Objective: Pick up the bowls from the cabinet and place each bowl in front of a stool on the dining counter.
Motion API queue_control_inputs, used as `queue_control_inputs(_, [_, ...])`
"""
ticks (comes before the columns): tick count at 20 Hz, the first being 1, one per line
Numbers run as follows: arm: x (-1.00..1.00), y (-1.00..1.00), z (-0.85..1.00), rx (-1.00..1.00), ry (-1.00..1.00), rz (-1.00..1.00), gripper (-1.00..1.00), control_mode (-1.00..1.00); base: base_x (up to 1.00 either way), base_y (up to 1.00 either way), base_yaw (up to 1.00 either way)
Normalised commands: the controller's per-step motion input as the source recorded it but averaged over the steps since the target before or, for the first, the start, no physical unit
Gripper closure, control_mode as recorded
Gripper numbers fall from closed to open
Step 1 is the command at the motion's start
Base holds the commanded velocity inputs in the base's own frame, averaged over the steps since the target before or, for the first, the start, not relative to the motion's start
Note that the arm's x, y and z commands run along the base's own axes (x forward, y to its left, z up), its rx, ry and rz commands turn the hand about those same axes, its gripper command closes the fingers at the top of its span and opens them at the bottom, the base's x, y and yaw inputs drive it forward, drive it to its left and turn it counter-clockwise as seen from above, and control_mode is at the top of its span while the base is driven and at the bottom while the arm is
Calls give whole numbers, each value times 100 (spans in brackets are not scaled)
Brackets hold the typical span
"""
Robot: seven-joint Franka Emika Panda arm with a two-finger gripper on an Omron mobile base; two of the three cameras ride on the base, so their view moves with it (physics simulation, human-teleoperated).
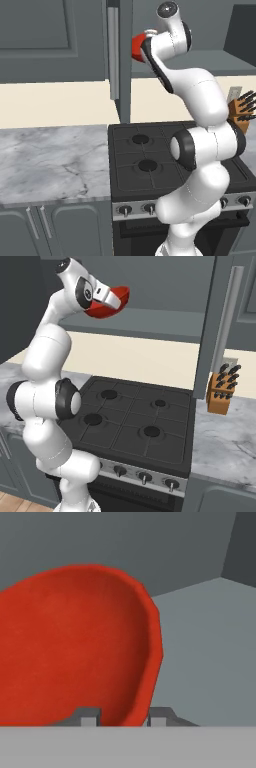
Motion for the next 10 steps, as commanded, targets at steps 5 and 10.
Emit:
queue_control_inputs(5, [1,0,-4,1,-5,-2,100,-100,0,0,0])
queue_control_inputs(10, [-38,-17,-41,30,-9,0,100,-100,0,0,0])
